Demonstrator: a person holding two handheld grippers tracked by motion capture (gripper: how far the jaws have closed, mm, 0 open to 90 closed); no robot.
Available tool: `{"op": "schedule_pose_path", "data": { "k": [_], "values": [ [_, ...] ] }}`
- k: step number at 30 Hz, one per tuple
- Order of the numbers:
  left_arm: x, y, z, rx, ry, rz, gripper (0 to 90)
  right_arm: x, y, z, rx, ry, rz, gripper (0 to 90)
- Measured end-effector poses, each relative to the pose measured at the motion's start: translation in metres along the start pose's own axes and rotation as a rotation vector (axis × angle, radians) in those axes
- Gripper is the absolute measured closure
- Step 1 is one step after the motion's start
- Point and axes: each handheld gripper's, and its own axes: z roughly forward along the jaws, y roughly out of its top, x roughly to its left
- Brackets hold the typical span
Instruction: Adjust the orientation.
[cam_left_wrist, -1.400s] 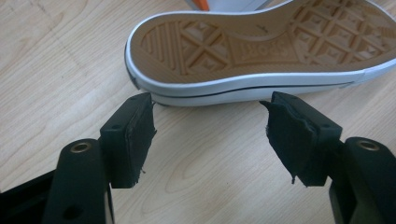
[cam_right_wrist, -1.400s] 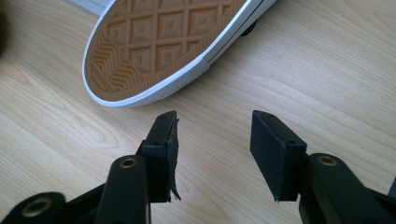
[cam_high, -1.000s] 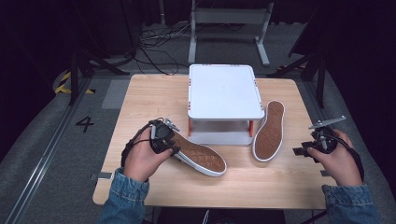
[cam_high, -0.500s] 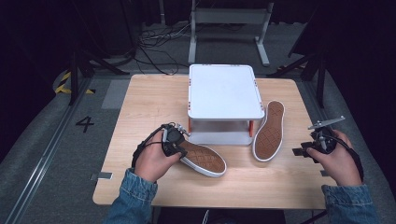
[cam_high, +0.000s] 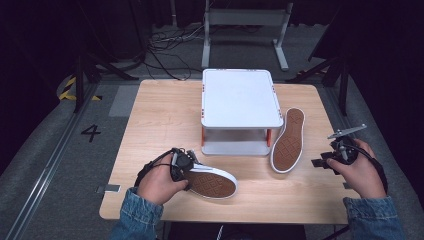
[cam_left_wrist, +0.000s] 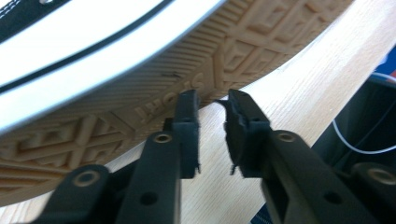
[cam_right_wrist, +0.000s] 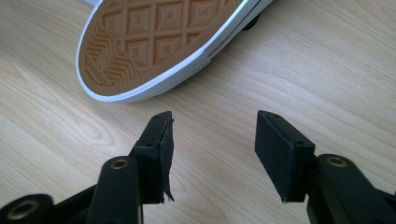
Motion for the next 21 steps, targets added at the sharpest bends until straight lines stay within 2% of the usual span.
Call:
{"op": "schedule_pose_path", "data": {
  "k": [1, 2, 3, 5, 6, 8, 11, 12, 14, 16, 21],
  "values": [
    [-0.001, 0.0, -0.001, -0.008, 0.0, 0.005, 68.8, 0.001, 0.001, 0.001, 0.004, -0.001, -0.002, 47.6],
    [-0.003, 0.001, -0.002, -0.003, 0.018, 0.01, 64.3, 0.001, 0.001, 0.001, 0.005, 0.002, -0.003, 47.5],
    [-0.004, 0.001, -0.004, 0.002, 0.037, 0.013, 57.3, 0.002, 0.001, 0.001, 0.011, 0.001, -0.006, 47.5],
    [-0.007, 0.0, -0.011, 0.002, 0.073, -0.008, 45.1, 0.002, 0.001, 0.001, 0.014, 0.004, 0.004, 47.4],
    [-0.009, -0.001, -0.016, -0.012, 0.1, -0.006, 39.0, 0.002, 0.001, 0.001, 0.012, 0.001, 0.009, 47.4],
    [-0.01, -0.003, -0.029, -0.057, 0.15, 0.03, 28.5, 0.0, -0.001, 0.0, 0.013, -0.008, 0.015, 47.4],
    [-0.003, -0.002, -0.039, -0.111, 0.21, 0.074, 20.5, -0.002, -0.006, 0.001, 0.021, -0.016, 0.028, 47.4],
    [0.002, 0.0, -0.04, -0.12, 0.232, 0.102, 20.0, -0.002, -0.007, 0.001, 0.024, -0.014, 0.03, 47.5],
    [0.009, 0.003, -0.038, -0.125, 0.246, 0.133, 19.8, -0.002, -0.01, 0.0, 0.026, -0.018, 0.038, 47.4],
    [0.016, 0.008, -0.032, -0.11, 0.252, 0.179, 18.4, -0.003, -0.014, -0.001, 0.028, -0.022, 0.039, 47.4],
    [0.023, 0.026, -0.014, -0.071, 0.193, 0.268, 17.9, -0.004, -0.024, -0.004, 0.035, -0.039, 0.058, 46.6]
  ]
}}
